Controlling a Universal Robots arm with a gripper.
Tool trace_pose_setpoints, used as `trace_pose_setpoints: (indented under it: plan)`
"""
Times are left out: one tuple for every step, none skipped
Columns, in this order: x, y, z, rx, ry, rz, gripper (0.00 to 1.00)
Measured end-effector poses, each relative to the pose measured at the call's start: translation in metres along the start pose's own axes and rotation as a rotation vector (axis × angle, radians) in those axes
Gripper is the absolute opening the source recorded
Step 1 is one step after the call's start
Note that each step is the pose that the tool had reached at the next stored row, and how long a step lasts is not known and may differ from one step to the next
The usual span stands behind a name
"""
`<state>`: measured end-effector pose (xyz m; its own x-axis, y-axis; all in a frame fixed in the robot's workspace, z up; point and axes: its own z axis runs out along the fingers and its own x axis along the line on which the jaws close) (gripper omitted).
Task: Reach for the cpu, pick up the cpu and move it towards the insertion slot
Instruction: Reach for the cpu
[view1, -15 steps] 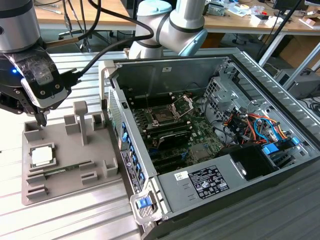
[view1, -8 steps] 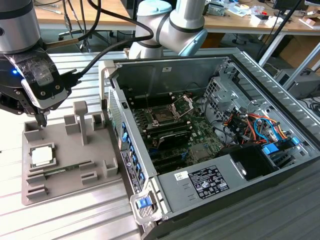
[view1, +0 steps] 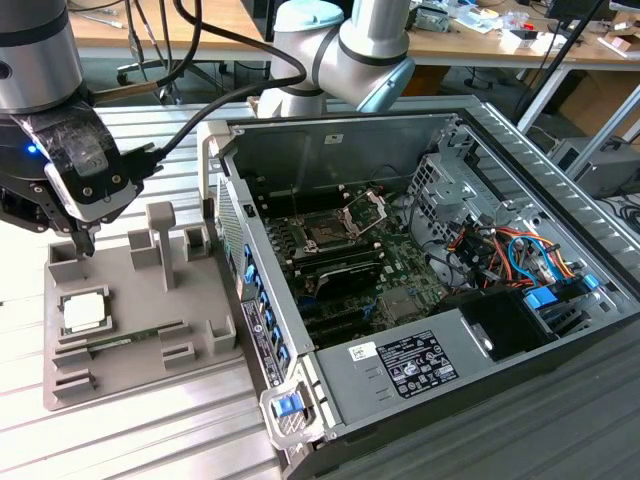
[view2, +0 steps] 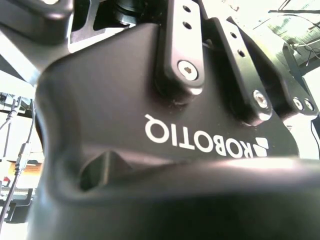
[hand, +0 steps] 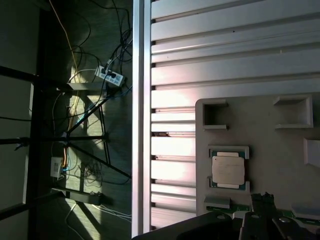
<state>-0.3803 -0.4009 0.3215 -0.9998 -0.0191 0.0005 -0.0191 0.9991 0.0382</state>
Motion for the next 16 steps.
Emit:
trace_pose_setpoints:
  plan:
    - [0.0,0.0,0.0002,0.0,0.0001,0.0,0.11]
    - [0.0,0.0,0.0004,0.0,0.0,0.0,0.11]
    - [0.0,0.0,0.0006,0.0,0.0,0.0,0.11]
    - [0.0,0.0,0.0007,0.0,0.0,0.0,0.11]
    - [0.0,0.0,0.0009,0.0,0.0,0.0,0.11]
    - [0.0,0.0,0.001,0.0,0.0,0.0,0.11]
    - [0.0,0.0,0.0011,0.0,0.0001,0.0,0.11]
    - [0.0,0.0,0.0013,0.0,0.0001,0.0,0.11]
    - [0.0,-0.0001,0.0015,0.0,0.0,0.0,0.11]
    - [0.0,-0.0001,0.0018,0.0,0.0,0.0,0.11]
    - [0.0,-0.0001,0.002,0.0,0.0,0.0,0.11]
    - [0.0,-0.0001,0.0022,0.0,0.0,0.0,0.11]
    - [0.0,-0.0001,0.0023,0.0,0.0001,0.0,0.11]
    - [0.0,-0.0001,0.0025,0.0,0.0,0.0,0.11]
    - [0.0,-0.0001,0.0026,0.0,0.0,0.0,0.11]
    - [0.0,-0.0001,0.0027,0.0,0.0,0.0,0.11]
